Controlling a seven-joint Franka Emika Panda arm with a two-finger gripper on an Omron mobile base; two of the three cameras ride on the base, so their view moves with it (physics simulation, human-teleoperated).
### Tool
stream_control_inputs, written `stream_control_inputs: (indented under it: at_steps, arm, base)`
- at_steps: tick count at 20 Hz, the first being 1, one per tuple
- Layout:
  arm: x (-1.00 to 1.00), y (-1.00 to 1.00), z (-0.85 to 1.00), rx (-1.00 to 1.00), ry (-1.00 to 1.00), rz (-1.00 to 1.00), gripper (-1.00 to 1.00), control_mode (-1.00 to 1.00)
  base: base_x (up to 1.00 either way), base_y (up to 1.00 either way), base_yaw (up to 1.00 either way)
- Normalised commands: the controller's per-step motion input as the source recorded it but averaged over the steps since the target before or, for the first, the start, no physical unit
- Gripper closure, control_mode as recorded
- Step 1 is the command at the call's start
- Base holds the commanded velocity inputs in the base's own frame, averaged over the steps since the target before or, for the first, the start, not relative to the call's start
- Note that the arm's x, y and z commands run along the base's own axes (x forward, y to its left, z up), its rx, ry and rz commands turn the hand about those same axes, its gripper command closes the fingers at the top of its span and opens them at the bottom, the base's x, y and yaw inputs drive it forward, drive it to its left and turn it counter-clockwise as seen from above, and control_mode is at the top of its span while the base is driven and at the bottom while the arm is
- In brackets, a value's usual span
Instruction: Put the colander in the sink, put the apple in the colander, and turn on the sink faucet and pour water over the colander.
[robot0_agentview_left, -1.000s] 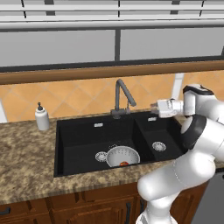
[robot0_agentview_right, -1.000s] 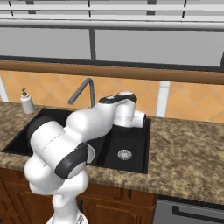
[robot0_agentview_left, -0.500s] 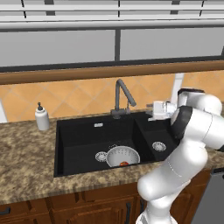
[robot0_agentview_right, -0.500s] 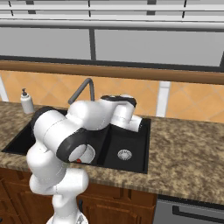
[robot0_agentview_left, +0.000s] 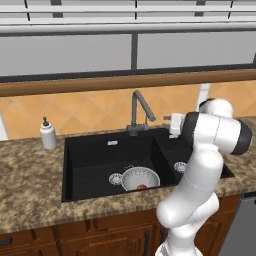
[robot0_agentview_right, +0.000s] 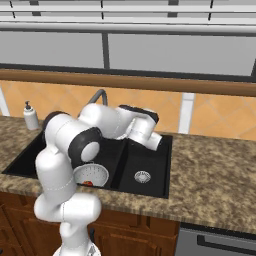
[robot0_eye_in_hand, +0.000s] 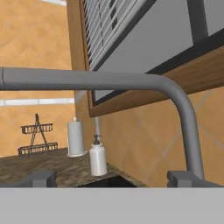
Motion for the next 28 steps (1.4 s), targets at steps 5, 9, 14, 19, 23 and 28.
stream_control_inputs:
  at_steps: [5,9,14,19,23,28]
  arm:
    - [0.2,0.13,-0.05,0.07,-0.02,0.0,-1.0,-1.0]
    - [0.17,0.26,-0.01,0.05,-0.02,0.0,-1.0,-1.0]
    - [0.21,0.16,-0.03,0.01,-0.01,-0.02,-1.0,-1.0]
    - [0.22,0.04,-0.09,0.0,-0.02,-0.04,-1.0,-1.0]
    - [0.29,0.01,-0.13,0.0,0.0,-0.05,-1.0,-1.0]
    - [0.33,0.0,-0.14,0.0,0.0,-0.05,-1.0,-1.0]
  base:
    - [0.0,0.0,0.0]
    - [0.0,0.0,0.0]
    - [0.0,0.0,0.0]
    - [0.0,0.0,0.0]
    - [0.0,0.0,0.0]
    - [0.0,0.0,0.0]
